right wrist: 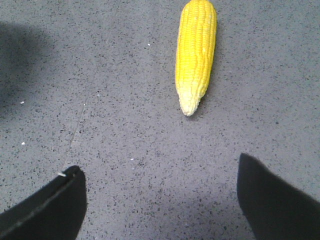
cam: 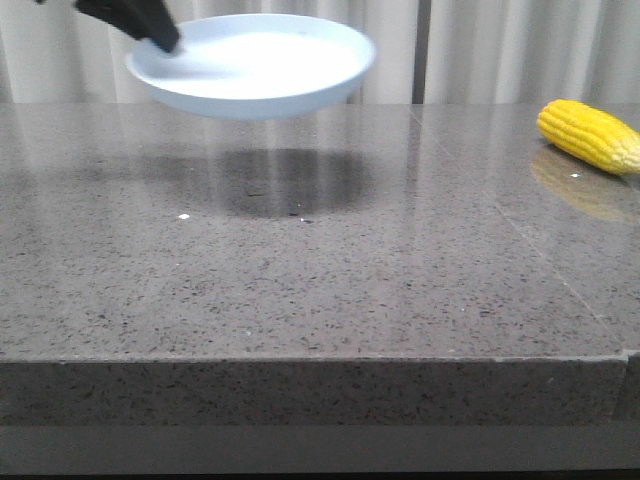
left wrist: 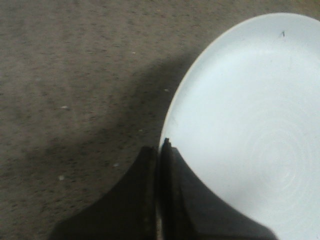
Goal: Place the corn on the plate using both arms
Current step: 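Grip the plate rim with the left gripper and carry it toward the table center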
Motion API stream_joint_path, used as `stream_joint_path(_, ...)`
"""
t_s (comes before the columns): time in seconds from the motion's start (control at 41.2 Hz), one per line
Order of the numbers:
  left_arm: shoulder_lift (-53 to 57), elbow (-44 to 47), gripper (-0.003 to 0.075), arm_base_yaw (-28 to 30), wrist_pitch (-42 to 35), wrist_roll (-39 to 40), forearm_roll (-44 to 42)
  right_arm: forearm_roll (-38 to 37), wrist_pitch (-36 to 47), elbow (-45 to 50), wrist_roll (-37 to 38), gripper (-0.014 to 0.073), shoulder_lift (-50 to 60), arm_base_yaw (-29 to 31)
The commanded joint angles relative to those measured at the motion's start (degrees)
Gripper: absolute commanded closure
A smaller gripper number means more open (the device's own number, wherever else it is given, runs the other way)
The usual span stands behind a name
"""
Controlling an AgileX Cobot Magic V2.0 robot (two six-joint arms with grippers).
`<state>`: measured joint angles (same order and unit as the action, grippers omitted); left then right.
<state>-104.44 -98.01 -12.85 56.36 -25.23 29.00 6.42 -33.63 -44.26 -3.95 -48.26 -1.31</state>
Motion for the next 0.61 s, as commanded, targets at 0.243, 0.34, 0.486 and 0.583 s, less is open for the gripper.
stream_joint_path(0.243,-2.9,-1.9,0.0741,-7.3,-1.6,0.0,2.4,-0.4,3.5,-1.5,-0.3,-0.0042,0.1,0.3)
stream_joint_path(0.34,-4.3,-1.9,0.0741,-7.3,-1.6,0.0,2.4,-0.4,3.5,-1.5,-0.3,-0.0042,0.1,0.3)
stream_joint_path(0.486,-5.5,-1.9,0.0740,-7.3,-1.3,0.0,2.4,-0.4,3.5,-1.5,-0.3,-0.0042,0.1,0.3)
stream_joint_path(0.583,-5.6,-1.9,0.0725,-7.3,-1.1,0.0,2.4,-0.4,3.5,-1.5,-0.3,-0.0042,0.1,0.3)
